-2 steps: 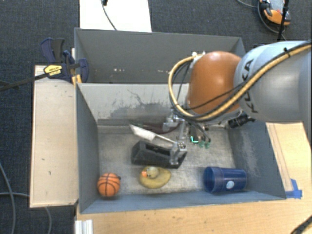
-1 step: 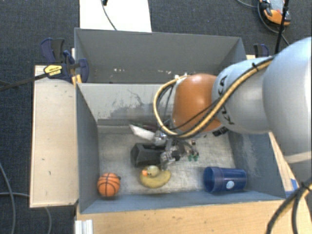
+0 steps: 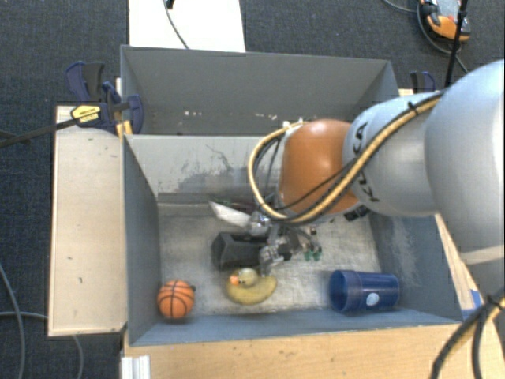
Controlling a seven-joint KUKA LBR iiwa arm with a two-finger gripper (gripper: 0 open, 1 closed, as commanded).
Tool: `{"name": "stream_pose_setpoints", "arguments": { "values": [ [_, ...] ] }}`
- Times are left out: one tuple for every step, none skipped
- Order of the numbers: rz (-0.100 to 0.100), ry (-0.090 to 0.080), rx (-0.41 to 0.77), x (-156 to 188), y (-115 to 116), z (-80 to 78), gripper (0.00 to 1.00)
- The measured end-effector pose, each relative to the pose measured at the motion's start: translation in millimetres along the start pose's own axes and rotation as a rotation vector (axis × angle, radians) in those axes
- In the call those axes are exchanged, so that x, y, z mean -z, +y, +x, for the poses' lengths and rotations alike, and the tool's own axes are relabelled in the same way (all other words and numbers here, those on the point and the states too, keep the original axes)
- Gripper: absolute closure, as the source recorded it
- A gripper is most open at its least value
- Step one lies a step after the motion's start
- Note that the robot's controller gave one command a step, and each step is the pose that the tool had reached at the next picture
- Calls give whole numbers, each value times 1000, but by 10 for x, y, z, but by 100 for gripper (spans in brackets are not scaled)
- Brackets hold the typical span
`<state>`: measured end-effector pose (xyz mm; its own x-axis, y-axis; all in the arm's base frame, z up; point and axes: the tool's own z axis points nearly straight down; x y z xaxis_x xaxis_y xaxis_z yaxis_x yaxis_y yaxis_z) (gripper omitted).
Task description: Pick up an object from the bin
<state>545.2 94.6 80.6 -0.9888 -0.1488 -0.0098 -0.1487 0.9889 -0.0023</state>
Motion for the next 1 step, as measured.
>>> {"name": "stream_pose_setpoints", "arguments": {
  "values": [
    [-3, 12, 38, 1349, -130, -148, 100]
  ]
}}
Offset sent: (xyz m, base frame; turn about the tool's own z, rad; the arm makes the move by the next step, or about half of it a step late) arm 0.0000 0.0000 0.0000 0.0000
